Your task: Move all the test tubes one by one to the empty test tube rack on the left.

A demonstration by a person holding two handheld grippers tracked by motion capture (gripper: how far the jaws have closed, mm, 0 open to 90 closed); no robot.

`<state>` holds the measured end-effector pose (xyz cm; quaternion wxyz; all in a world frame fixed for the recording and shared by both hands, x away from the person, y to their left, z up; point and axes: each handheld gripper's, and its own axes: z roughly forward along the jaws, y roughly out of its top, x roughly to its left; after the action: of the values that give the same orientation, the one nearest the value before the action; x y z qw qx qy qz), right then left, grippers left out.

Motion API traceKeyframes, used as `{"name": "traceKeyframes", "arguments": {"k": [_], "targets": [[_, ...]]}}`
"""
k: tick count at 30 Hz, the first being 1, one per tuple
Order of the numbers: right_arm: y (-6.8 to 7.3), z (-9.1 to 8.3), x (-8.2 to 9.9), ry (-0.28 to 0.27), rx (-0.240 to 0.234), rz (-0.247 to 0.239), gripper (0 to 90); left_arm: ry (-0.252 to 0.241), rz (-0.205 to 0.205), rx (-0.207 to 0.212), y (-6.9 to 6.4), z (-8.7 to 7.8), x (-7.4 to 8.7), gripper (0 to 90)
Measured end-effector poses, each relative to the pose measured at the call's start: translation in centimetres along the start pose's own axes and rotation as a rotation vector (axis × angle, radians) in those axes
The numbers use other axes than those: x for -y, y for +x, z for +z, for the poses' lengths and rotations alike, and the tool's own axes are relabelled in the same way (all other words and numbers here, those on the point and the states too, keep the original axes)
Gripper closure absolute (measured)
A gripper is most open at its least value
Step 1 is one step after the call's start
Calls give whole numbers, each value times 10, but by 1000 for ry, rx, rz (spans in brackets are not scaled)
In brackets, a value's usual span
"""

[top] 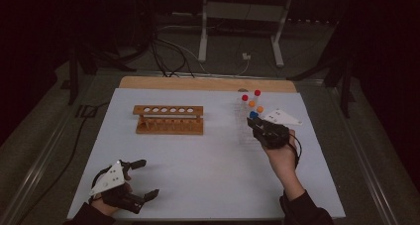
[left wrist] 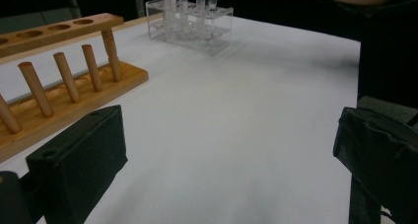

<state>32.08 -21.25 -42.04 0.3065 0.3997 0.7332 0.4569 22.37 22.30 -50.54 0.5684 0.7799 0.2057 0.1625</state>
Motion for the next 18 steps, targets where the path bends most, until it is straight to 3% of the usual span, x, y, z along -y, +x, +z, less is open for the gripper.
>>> {"name": "traceKeyframes", "arguments": {"k": [8,13,18], "targets": [[17,1,2,25,-82,-31,773,17,-9,5,-1,4,-9,5],[26,5,7,52,-122,-40,772,13,-28,-1,-2,9,-23,5],[39,6,13,76,-157,-63,773,10,-12,24,-3,17,-42,5]]}}
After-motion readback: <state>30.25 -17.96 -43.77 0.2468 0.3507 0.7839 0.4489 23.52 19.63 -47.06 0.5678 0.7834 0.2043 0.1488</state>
